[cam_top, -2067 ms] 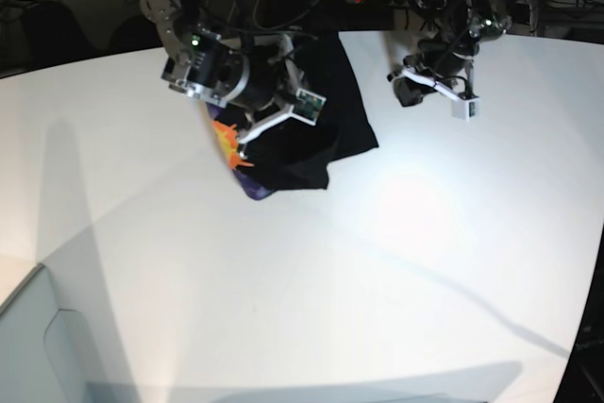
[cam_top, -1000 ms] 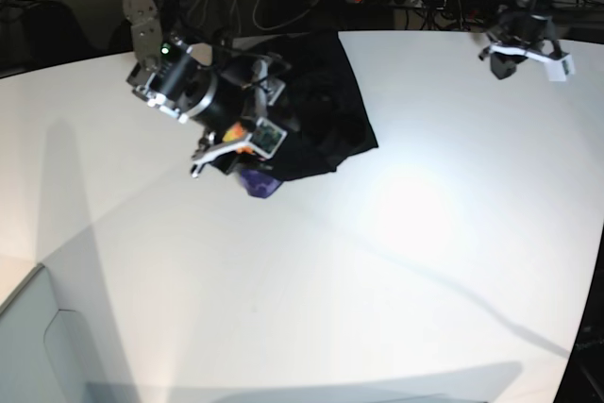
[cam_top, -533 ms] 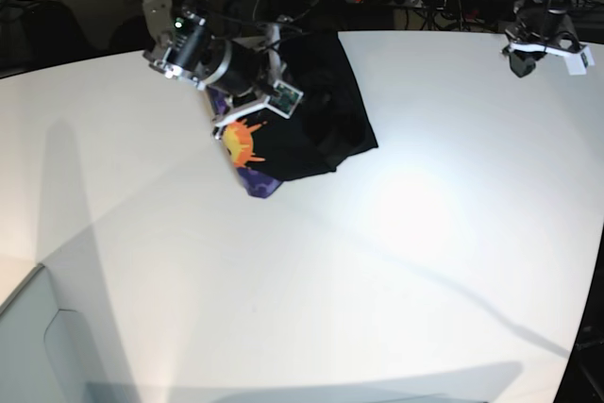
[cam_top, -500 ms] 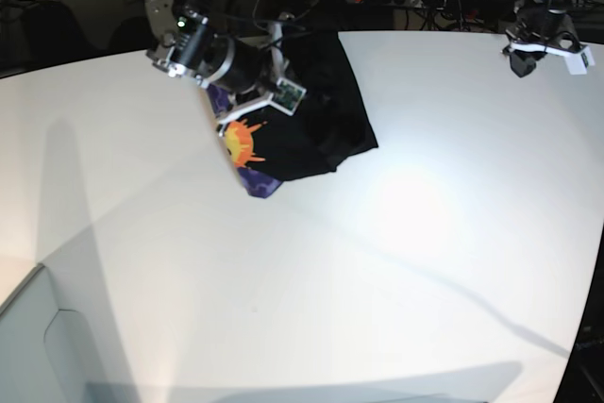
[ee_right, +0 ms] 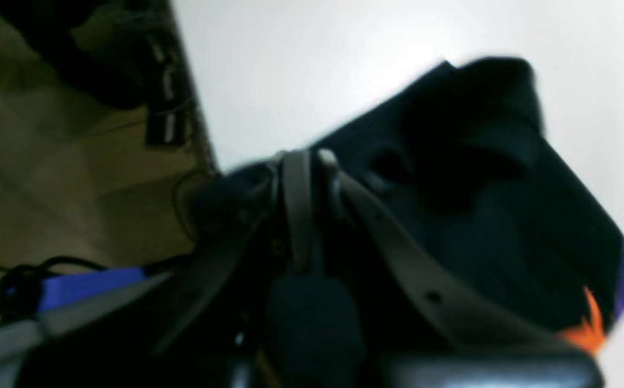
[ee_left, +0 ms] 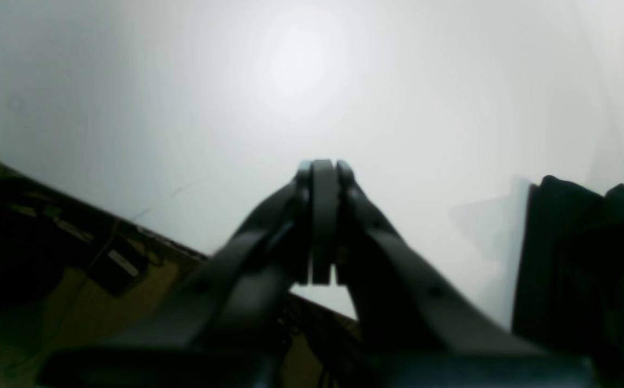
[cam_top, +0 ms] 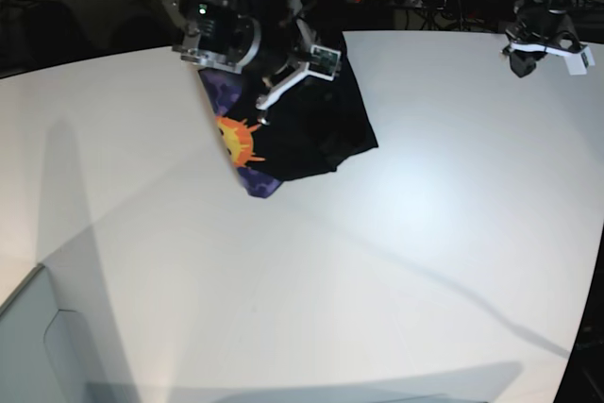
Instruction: Fold the T-shirt properly
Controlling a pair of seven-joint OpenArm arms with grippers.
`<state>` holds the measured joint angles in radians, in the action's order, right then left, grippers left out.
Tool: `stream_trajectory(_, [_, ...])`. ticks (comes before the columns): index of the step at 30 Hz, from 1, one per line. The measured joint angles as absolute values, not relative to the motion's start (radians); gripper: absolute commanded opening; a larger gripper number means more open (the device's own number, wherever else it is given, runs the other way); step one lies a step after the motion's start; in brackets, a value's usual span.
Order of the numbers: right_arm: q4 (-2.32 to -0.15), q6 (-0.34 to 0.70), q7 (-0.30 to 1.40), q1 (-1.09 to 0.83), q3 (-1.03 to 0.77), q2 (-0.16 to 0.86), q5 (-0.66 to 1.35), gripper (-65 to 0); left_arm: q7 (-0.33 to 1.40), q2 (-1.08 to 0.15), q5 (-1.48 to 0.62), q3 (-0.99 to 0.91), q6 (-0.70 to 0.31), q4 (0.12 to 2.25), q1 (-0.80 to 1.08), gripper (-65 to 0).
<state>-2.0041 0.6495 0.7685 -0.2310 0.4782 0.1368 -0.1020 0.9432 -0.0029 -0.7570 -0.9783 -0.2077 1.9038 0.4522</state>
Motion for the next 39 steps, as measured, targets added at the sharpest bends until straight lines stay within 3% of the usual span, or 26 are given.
stream_trajectory(6, [-1.971, 0.648, 0.766, -0.132, 0.388, 0.087, -0.099, -64.9, 0.944, 0.001, -0.758, -1.039, -0.207, 1.904, 0.460, -65.0])
stream_trajectory(17, [-1.682, 0.649, 0.775, 0.022, 0.336, 0.015, -0.107, -64.9, 0.947, 0.004, -0.760, -1.093, -0.211, 1.904, 0.487, -65.0])
stream_trajectory(28, [-1.682, 0.649, 0.767, 0.027, 0.540, -0.061, -0.099, -64.9, 0.946, 0.006, -0.760, -1.094, -0.210, 1.904, 0.505, -65.0])
stream_trajectory(35, [-1.821, 0.648, 0.778, 0.033, 0.395, -0.024, -0.105, -64.9, 0.944, 0.003, -0.760, -1.094, -0.211, 1.904, 0.504, -65.0])
stream_trajectory(39, [-1.776, 0.649, 0.782, 0.052, 0.316, -0.018, -0.108, -64.9, 0.944, 0.006, -0.760, -1.094, -0.211, 1.904, 0.501, -65.0])
